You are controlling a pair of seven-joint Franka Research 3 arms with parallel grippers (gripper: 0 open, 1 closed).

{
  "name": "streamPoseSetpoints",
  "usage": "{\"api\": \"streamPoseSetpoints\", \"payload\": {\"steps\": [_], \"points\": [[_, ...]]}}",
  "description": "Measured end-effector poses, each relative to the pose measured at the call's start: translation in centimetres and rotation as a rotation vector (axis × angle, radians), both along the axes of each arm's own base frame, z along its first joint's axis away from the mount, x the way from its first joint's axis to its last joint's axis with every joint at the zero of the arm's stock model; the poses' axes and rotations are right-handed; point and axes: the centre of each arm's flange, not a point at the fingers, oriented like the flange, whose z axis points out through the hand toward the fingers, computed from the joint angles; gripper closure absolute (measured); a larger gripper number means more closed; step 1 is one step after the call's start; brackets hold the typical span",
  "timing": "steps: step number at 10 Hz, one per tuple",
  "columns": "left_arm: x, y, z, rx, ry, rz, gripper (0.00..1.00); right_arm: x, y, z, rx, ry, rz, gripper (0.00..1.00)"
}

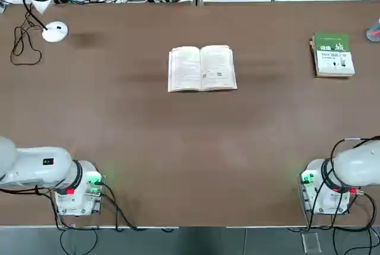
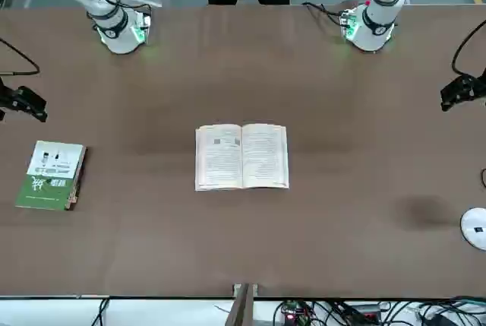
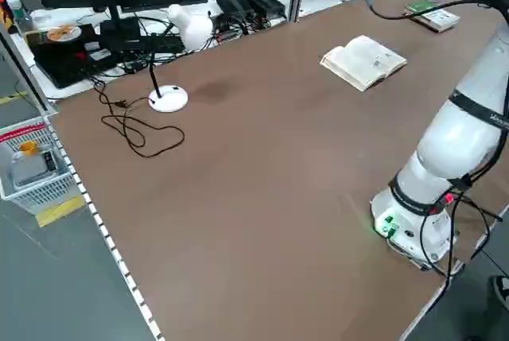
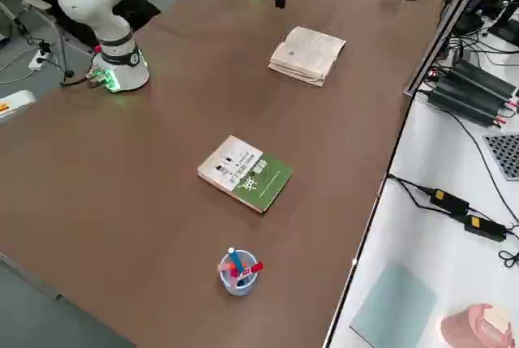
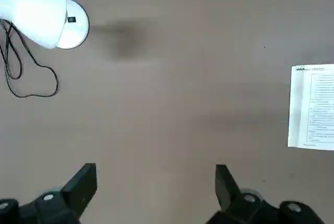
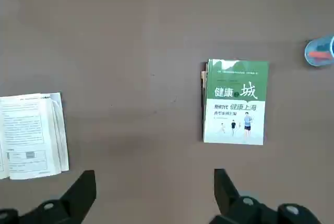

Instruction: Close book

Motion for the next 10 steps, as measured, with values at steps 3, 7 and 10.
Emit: {"api": "streamPoseSetpoints", "payload": {"steps": [3,7,10], "points": [[0.02,0.14,0.01,0.0,0.0,0.003,0.0,0.0,0.0,0.0,0.0,0.0,0.0,0.0],[0.04,-0.1,0.14,-0.001,-0.004,-0.005,0.0,-0.01,0.07,-0.02,0.0,0.001,0.0,0.0],[0.6,-0.69,0.52,-0.004,-0.016,-0.052,0.0,0.0,0.63,-0.76,0.009,0.016,0.004,0.0]]}}
